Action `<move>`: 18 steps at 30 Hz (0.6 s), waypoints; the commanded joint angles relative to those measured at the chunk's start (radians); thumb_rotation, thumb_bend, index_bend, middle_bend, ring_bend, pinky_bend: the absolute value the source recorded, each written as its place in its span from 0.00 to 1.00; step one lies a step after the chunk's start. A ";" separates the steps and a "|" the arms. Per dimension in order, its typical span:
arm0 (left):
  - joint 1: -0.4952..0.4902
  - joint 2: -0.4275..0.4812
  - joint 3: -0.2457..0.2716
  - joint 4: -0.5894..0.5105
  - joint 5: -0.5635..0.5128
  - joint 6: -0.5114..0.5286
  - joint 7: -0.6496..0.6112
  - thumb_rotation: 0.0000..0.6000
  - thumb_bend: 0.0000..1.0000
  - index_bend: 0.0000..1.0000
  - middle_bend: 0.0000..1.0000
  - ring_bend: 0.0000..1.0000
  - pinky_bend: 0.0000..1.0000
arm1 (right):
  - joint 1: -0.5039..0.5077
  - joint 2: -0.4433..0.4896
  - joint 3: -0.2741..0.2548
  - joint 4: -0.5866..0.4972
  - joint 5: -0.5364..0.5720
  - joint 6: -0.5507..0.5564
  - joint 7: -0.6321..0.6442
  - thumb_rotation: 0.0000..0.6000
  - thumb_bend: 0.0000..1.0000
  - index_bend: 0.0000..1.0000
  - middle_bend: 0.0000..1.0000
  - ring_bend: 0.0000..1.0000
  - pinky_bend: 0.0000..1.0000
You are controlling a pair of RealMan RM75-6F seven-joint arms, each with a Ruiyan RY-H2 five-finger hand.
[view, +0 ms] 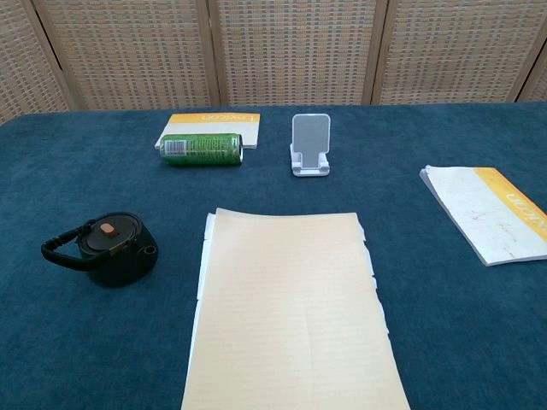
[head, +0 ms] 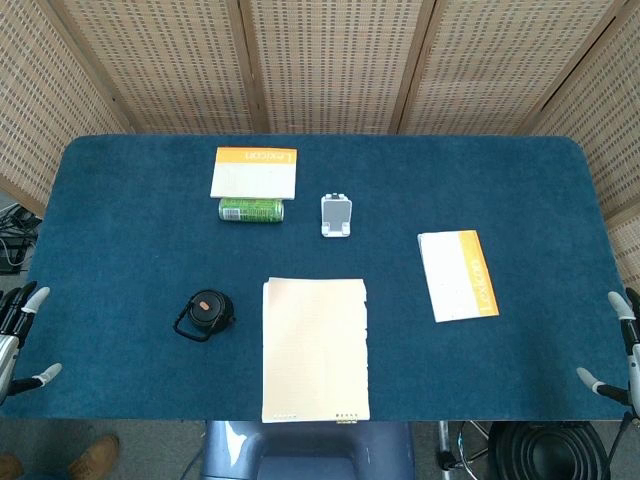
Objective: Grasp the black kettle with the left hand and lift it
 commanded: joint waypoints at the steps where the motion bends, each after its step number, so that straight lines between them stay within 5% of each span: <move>1: 0.001 0.000 0.001 0.000 0.002 0.001 0.000 1.00 0.00 0.00 0.00 0.00 0.00 | 0.000 0.000 -0.001 0.000 -0.001 0.000 0.000 1.00 0.00 0.00 0.00 0.00 0.00; 7: -0.008 -0.006 0.006 0.000 0.015 -0.014 0.012 1.00 0.00 0.00 0.00 0.00 0.00 | -0.001 0.000 -0.002 -0.003 -0.003 0.000 -0.002 1.00 0.00 0.00 0.00 0.00 0.00; 18: -0.200 -0.063 -0.023 -0.055 0.075 -0.253 0.044 1.00 0.00 0.02 0.05 0.04 0.00 | 0.008 -0.001 0.008 0.002 0.027 -0.018 -0.001 1.00 0.00 0.00 0.00 0.00 0.00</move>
